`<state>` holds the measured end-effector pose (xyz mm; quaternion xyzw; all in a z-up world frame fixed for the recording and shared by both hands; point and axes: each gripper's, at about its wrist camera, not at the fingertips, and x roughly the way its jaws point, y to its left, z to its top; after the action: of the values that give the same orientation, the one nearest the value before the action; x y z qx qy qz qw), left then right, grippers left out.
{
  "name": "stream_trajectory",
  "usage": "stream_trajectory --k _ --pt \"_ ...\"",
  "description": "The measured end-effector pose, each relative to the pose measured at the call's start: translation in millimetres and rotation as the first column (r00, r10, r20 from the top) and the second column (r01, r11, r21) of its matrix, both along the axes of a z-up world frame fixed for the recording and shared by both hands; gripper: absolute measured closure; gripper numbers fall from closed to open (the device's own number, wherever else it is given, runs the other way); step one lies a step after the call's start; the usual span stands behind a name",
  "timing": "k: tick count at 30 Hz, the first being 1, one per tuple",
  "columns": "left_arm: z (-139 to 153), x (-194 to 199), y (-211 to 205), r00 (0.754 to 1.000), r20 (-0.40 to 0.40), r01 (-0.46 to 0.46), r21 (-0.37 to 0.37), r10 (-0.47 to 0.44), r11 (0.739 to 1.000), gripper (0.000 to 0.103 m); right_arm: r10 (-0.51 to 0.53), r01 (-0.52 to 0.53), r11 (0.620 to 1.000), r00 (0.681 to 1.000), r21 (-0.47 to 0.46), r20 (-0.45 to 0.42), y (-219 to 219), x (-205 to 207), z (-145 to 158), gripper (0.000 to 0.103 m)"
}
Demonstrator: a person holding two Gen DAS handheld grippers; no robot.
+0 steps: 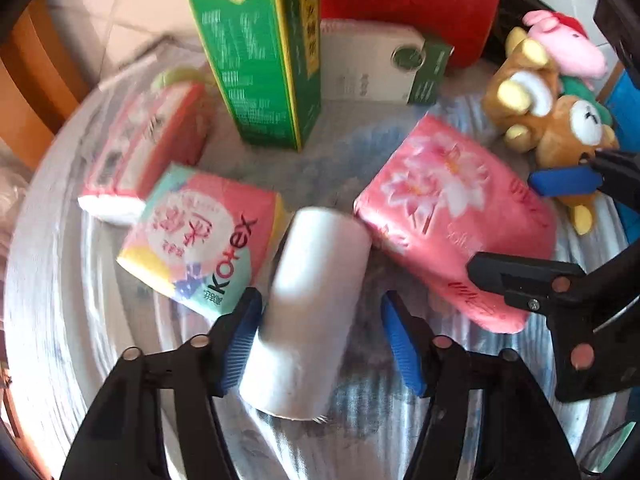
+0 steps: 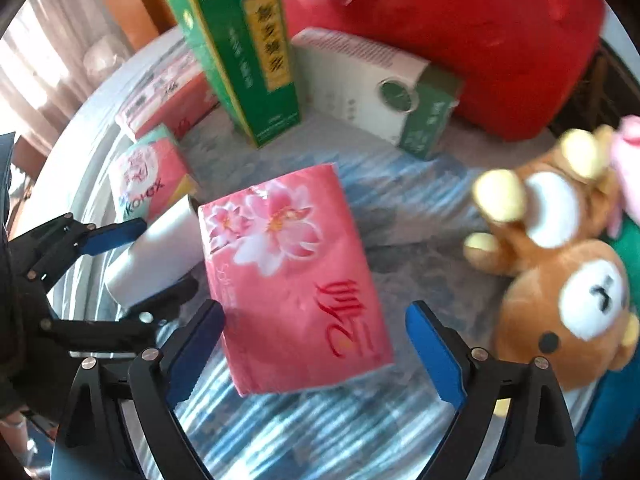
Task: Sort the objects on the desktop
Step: 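Grasp the pink floral tissue pack with the right gripper and lift it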
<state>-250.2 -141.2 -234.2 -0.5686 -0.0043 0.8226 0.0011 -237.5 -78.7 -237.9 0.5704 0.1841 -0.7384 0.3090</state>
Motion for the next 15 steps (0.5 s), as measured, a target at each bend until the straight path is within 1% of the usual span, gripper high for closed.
stream_trajectory --k 1,2,3,4,5,7,10,12,15 --pt "-4.1 -0.1 -3.7 1.0 0.02 -0.017 0.022 0.016 1.0 0.056 0.006 -0.006 1.0 1.0 0.001 0.009 -3.8 -0.1 -3.6 0.004" --pt "-7.2 -0.3 -8.6 0.999 0.03 -0.033 0.054 0.031 0.998 0.057 0.013 -0.013 1.0 1.0 0.015 0.013 -8.2 -1.3 -7.7 0.004" --pt "-7.8 0.7 -11.3 0.999 0.027 -0.038 0.069 0.036 0.997 0.057 0.023 -0.023 0.999 1.0 0.03 0.013 -12.8 -1.9 -12.2 0.004" --pt "-7.5 1.3 -10.9 0.999 0.023 -0.035 0.063 0.033 0.997 0.058 0.024 -0.025 0.999 0.999 0.032 0.022 -15.1 -4.1 -15.6 0.005" --pt "-7.0 2.3 -9.4 0.999 0.02 -0.032 0.052 0.031 0.998 0.058 0.015 -0.016 0.999 0.999 0.028 0.039 -16.0 -6.7 -19.4 0.009" --pt "-3.9 4.9 -7.4 1.0 0.014 -0.027 0.044 0.026 0.999 0.058 0.003 -0.003 1.0 1.0 0.026 0.022 -15.2 -5.8 -18.3 0.018" --pt "9.1 10.8 -3.0 1.0 -0.021 -0.017 0.037 0.018 0.999 0.058 -0.008 0.008 1.0 1.0 0.004 -0.016 -7.5 1.9 -1.5 0.018" --pt "22.9 15.1 1.6 0.998 -0.055 -0.006 0.028 0.007 1.0 0.058 -0.029 0.028 0.999 0.999 -0.02 -0.04 2.6 6.2 14.4 0.018" --pt "49.8 23.9 9.3 0.993 -0.116 0.015 0.029 -0.012 0.999 0.058 -0.068 0.064 0.997 0.993 -0.047 -0.101 19.8 15.4 45.2 0.018"
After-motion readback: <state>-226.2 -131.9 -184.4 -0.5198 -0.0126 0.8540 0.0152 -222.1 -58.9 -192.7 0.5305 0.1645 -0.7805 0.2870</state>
